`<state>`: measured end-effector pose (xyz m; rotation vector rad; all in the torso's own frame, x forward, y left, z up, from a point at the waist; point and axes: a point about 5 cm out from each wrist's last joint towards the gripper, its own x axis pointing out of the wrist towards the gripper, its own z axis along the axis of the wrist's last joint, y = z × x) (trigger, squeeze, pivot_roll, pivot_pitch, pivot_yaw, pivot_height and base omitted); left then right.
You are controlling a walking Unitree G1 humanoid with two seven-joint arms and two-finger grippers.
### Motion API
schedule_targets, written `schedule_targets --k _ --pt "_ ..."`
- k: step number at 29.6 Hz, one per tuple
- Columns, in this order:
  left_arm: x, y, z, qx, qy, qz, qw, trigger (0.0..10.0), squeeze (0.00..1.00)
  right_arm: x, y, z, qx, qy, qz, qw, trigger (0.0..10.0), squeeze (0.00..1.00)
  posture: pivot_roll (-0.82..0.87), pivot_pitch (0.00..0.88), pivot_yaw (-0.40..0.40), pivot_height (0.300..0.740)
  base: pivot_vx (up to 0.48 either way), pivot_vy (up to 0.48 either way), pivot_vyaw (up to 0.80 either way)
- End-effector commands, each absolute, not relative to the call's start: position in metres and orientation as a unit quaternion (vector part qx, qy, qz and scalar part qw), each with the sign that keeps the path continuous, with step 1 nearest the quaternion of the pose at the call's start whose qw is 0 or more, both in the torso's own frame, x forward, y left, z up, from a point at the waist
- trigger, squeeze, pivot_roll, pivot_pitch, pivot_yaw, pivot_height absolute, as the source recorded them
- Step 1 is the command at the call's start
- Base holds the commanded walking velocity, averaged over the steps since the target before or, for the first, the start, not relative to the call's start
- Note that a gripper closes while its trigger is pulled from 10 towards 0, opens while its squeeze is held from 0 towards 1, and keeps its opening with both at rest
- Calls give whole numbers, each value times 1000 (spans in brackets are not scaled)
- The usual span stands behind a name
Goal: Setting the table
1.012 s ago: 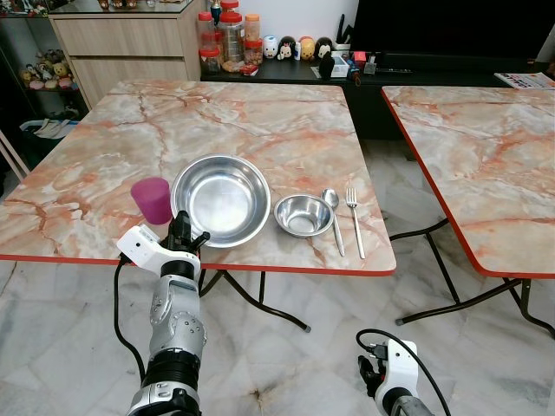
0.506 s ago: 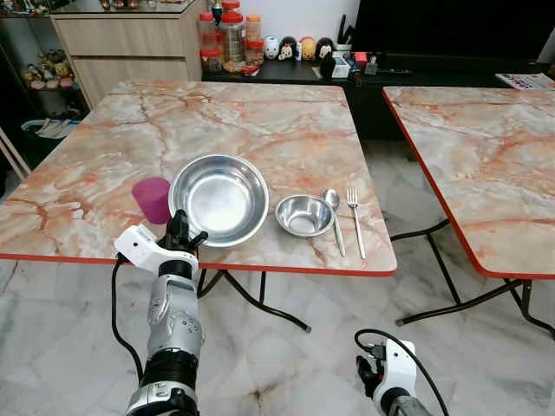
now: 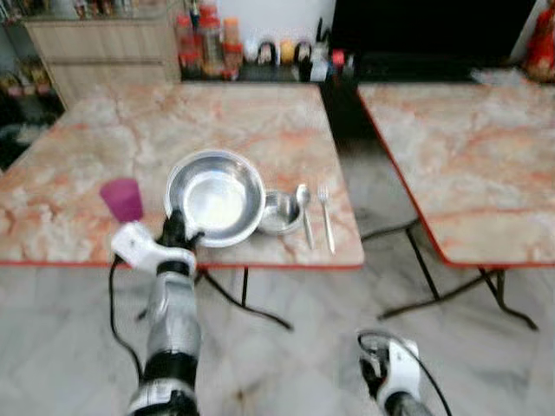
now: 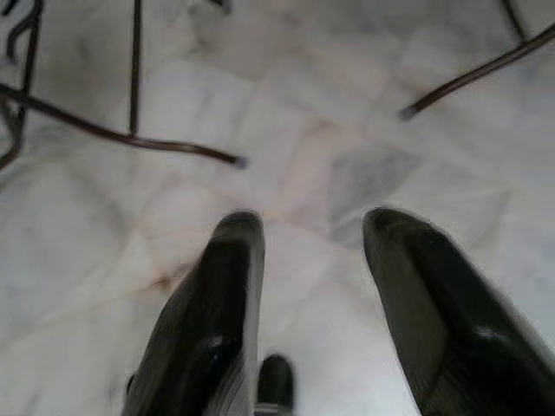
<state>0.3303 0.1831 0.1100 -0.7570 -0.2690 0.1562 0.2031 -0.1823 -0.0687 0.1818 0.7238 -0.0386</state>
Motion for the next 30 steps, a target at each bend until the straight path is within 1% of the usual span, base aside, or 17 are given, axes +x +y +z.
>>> schedule_targets --k 1,16,30 --pt "331 186 121 -364 -155 76 915 10000 0 204 -182 -69 89 354 -18 931 10000 0 35 0 -52 740 0 -390 0" --pt "334 185 134 -369 -176 65 910 10000 0 204 -181 -68 88 353 -18 931 10000 0 35 0 -52 740 0 -390 0" --pt "333 184 134 -370 -175 65 910 10000 0 204 -181 -68 88 353 -18 931 10000 0 34 0 -52 740 0 -390 0"
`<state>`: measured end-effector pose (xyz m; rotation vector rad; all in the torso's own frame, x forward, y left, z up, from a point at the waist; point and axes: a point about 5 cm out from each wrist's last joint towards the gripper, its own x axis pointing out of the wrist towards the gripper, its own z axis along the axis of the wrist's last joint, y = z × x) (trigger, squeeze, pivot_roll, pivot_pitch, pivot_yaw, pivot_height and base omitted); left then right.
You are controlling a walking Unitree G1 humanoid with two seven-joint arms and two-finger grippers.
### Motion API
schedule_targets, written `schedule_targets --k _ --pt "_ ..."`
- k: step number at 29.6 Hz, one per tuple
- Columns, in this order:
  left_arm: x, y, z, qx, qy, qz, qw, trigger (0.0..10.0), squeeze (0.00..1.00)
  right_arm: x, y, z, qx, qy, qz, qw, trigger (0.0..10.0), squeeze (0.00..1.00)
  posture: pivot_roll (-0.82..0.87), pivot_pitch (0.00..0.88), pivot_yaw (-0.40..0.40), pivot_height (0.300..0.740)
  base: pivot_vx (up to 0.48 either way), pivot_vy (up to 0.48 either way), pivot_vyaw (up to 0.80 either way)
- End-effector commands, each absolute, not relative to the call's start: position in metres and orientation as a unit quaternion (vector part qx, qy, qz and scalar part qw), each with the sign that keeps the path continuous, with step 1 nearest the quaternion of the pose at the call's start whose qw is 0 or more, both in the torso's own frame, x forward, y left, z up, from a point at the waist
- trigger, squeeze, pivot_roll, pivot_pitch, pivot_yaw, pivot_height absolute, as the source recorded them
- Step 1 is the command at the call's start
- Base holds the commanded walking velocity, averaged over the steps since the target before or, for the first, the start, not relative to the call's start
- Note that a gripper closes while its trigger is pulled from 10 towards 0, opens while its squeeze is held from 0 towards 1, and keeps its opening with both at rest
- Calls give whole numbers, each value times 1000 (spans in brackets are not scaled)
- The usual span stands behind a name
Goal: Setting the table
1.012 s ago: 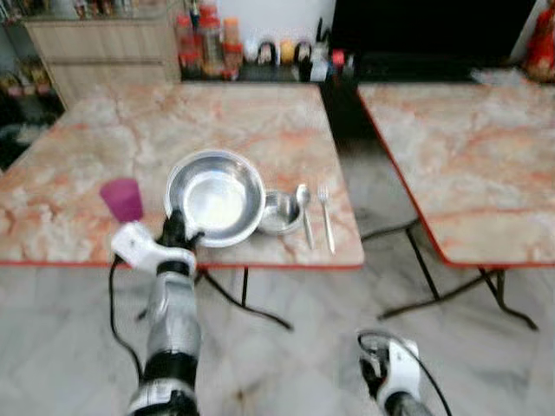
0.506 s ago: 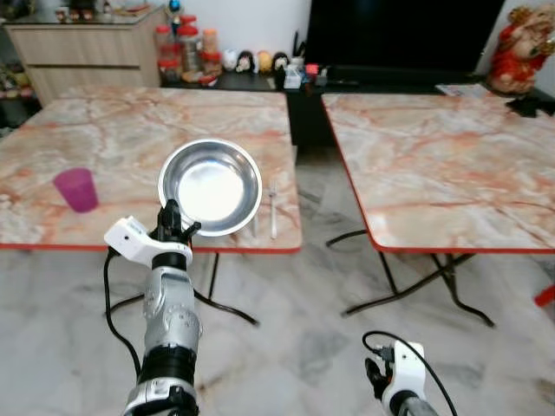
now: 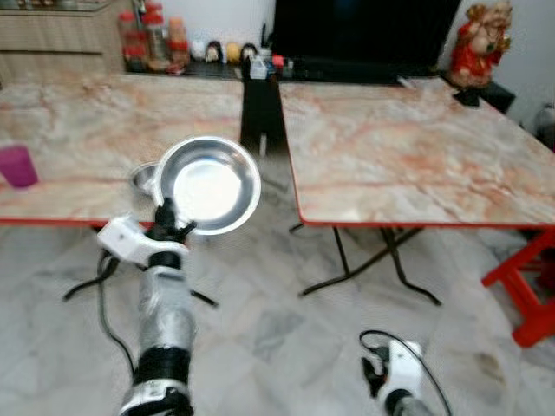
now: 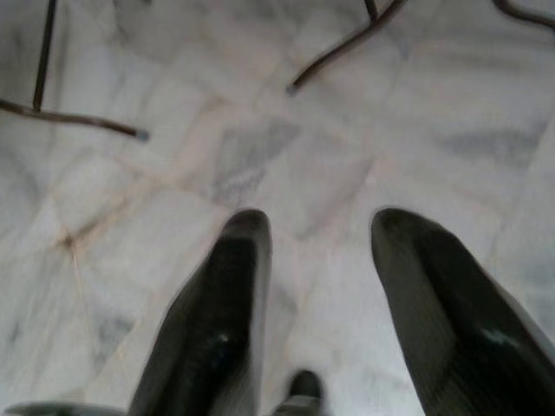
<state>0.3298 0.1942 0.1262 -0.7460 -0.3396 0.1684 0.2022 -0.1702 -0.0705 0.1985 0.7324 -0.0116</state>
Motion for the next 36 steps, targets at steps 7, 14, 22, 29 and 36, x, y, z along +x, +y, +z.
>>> schedule_targets --k 7,14,22,29,36 --pt "333 184 134 -370 -174 65 910 10000 0 204 -181 -68 88 353 -18 931 10000 0 34 0 -51 740 0 -390 0" --pt "313 181 83 -330 -81 67 938 10000 0 201 -180 -70 92 354 -22 931 10000 0 29 0 -29 740 0 -56 0" --pt "306 183 66 -328 -48 76 941 10000 0 201 -181 -70 92 353 -24 931 10000 0 29 0 -29 740 0 0 0" --pt "282 188 22 -291 46 96 951 10000 0 200 -180 -70 94 353 -24 931 10000 0 24 0 -26 740 0 0 0" --pt "272 198 5 -268 93 117 952 10000 0 198 -182 -71 94 355 -28 930 10000 0 33 0 -26 740 0 0 0"
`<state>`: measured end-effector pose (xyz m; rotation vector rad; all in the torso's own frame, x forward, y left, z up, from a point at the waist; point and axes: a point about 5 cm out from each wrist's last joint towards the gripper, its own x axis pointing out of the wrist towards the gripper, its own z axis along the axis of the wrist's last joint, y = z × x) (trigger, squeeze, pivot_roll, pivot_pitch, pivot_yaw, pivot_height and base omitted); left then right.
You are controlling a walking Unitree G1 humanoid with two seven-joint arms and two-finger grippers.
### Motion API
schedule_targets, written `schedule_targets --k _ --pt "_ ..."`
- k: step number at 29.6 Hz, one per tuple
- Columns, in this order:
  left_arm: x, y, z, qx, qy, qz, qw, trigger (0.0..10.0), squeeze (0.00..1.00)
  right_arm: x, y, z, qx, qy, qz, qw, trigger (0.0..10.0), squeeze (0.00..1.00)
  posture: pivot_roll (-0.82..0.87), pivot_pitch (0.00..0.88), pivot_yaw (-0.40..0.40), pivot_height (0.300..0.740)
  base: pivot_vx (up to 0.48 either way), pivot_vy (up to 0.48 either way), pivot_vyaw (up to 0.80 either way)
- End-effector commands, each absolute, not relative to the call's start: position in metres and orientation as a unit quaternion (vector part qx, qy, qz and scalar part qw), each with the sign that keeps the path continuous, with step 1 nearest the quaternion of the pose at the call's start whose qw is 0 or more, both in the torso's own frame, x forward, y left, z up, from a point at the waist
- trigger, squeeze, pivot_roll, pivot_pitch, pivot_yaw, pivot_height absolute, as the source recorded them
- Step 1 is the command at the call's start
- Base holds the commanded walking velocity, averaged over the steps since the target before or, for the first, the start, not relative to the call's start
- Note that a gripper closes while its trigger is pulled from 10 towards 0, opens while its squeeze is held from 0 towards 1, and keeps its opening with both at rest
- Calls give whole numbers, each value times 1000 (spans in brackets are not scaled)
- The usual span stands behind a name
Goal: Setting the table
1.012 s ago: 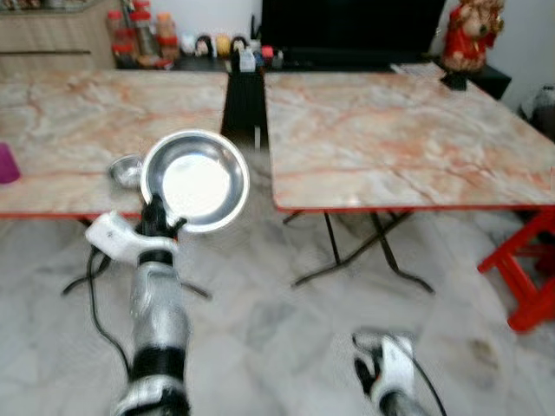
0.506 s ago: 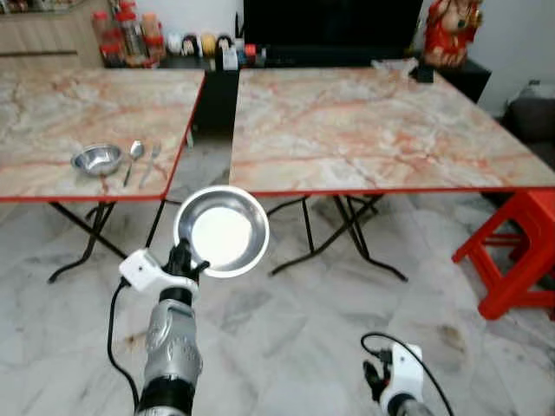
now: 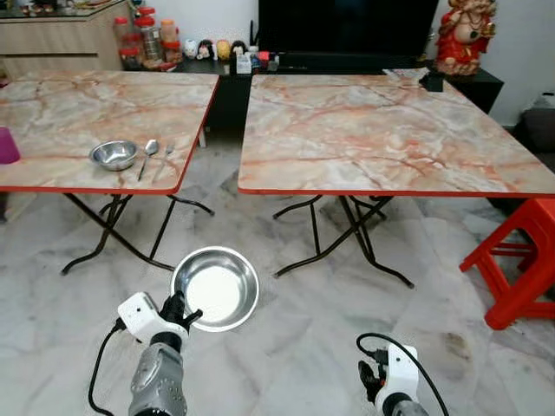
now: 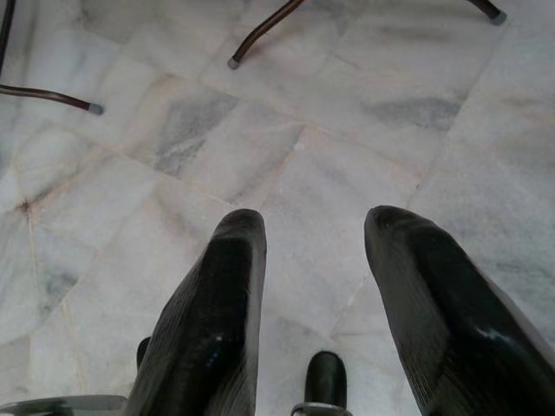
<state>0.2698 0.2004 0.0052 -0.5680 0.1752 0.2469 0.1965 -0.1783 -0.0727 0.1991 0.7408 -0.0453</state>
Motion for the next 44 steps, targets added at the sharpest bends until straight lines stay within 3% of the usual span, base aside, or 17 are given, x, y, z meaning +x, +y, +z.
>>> schedule_targets --k 1,24,25,26,27,28,29,32,33,34,36,37,44 --pt "272 198 4 -267 96 119 951 10000 0 198 -182 -71 93 356 -28 929 10000 0 34 0 -27 740 0 0 0" --pt "285 193 11 -275 81 120 950 10000 0 199 -182 -71 91 356 -25 930 10000 0 26 0 -31 740 0 0 0" --pt "285 193 11 -276 81 120 950 9137 0 199 -181 -71 91 357 -25 929 10000 0 26 0 -31 740 0 0 0" --pt "285 192 12 -280 79 117 950 6275 0 199 -181 -71 91 357 -24 929 10000 0 27 0 -31 740 0 0 0" --pt "285 192 12 -280 78 117 950 0 0 199 -181 -71 91 357 -24 929 10000 0 27 0 -31 740 0 0 0" --pt "285 192 12 -279 77 119 950 3373 0 200 -180 -71 91 357 -23 930 10000 0 27 0 -31 740 0 0 0" --pt "285 193 12 -277 78 121 950 10000 0 200 -180 -71 91 357 -23 930 10000 0 27 0 -31 740 0 0 0" --pt "286 192 12 -279 77 119 950 9647 0 200 -180 -71 91 357 -23 930 10000 0 28 0 -31 740 0 0 0" --pt "286 192 13 -281 76 115 950 7294 0 199 -180 -71 91 357 -23 929 10000 0 28 0 -30 740 0 0 0" --pt "286 192 13 -279 77 116 950 0 0 199 -180 -71 91 357 -23 929 10000 0 28 0 -29 740 0 0 0" --pt "286 192 12 -278 79 117 950 588 0 199 -180 -71 91 357 -23 929 10000 0 28 0 -29 740 0 0 0" --pt "286 192 11 -277 83 120 950 10000 0 199 -180 -71 91 358 -23 929 10000 0 28 0 -28 740 0 0 0" --pt "279 202 1 -283 115 159 939 10000 0 199 -178 -71 93 358 -23 929 10000 0 28 0 -26 740 0 0 0"
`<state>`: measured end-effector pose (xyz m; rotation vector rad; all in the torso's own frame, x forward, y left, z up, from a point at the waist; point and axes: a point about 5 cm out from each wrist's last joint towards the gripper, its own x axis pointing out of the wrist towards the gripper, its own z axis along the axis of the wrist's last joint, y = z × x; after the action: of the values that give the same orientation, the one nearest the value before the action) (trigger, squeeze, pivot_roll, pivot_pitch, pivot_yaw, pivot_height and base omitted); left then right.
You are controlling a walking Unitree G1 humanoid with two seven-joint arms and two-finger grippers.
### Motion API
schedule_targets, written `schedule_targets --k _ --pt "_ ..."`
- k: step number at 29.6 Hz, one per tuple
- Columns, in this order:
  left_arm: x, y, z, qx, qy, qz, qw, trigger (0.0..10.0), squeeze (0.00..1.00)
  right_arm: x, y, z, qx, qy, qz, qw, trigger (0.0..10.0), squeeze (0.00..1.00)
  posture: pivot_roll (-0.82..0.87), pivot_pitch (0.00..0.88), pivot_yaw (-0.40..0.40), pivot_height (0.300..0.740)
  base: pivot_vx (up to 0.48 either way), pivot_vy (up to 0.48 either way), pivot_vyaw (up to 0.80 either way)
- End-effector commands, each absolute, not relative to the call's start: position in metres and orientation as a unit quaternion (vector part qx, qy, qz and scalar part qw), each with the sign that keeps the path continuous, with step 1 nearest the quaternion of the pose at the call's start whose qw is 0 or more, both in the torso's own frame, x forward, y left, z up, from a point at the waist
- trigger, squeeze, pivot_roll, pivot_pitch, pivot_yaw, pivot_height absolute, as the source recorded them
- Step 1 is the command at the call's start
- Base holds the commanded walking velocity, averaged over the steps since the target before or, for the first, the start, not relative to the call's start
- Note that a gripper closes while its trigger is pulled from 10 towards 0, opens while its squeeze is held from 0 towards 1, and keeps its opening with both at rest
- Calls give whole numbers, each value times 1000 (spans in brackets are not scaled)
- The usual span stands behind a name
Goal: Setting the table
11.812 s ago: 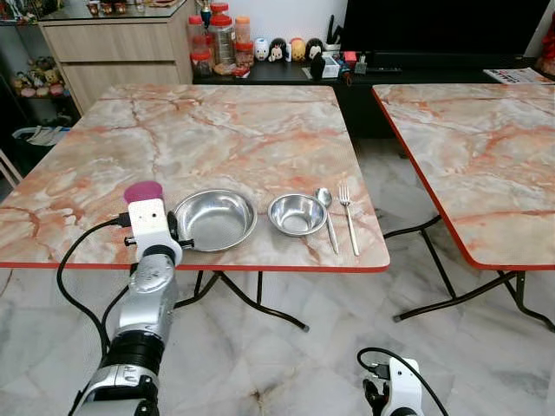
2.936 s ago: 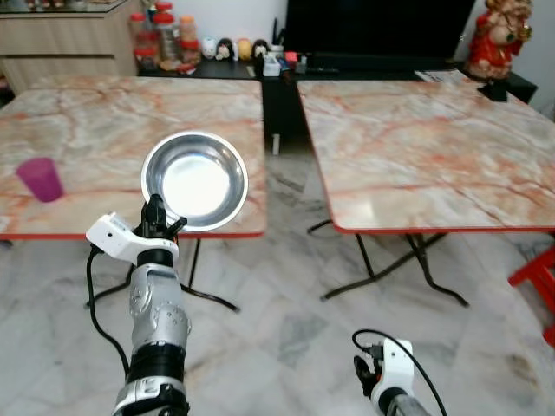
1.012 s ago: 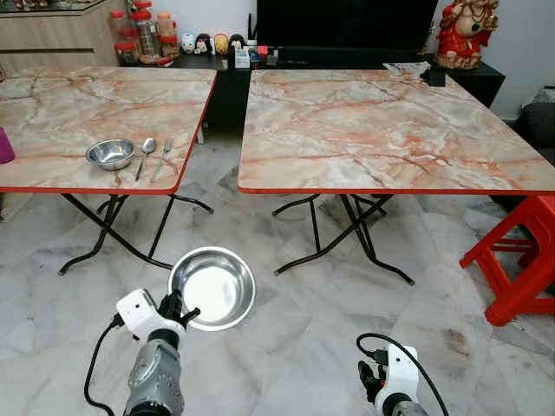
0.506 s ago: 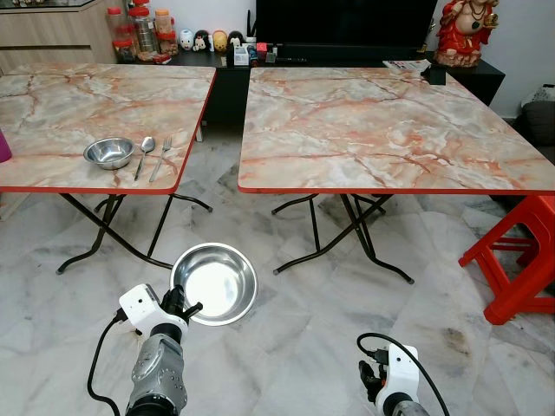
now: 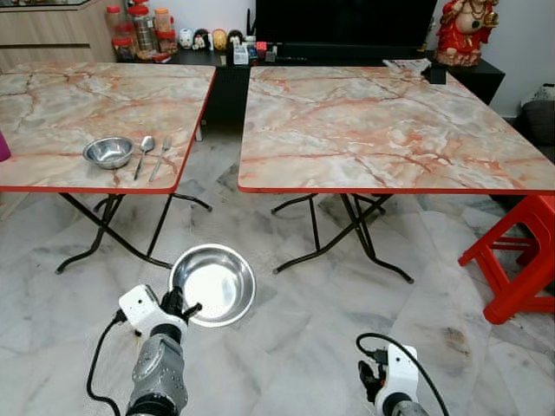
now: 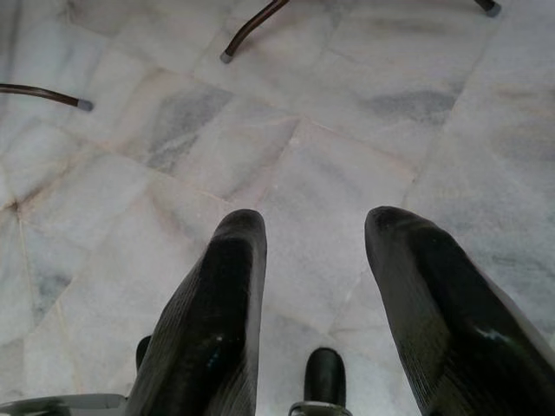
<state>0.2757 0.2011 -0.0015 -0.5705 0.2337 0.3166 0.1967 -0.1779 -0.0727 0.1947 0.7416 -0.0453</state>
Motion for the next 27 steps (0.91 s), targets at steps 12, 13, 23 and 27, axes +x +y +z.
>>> schedule_targets --k 12,13,23,27 --pt "257 212 -23 -240 189 191 933 10000 0 197 -179 -72 93 359 -26 928 10000 0 17 0 -21 740 71 0 0" --pt "254 212 -26 -229 201 190 933 10000 0 197 -179 -72 92 361 -26 928 10000 0 18 0 -22 740 386 0 0" --pt "229 217 -46 -207 260 206 920 10000 0 196 -180 -73 83 365 -25 927 10000 0 18 0 -21 740 369 0 0" --pt "223 217 -50 -205 271 209 917 10000 0 197 -181 -72 82 364 -26 927 10000 0 14 0 -20 740 354 0 0"
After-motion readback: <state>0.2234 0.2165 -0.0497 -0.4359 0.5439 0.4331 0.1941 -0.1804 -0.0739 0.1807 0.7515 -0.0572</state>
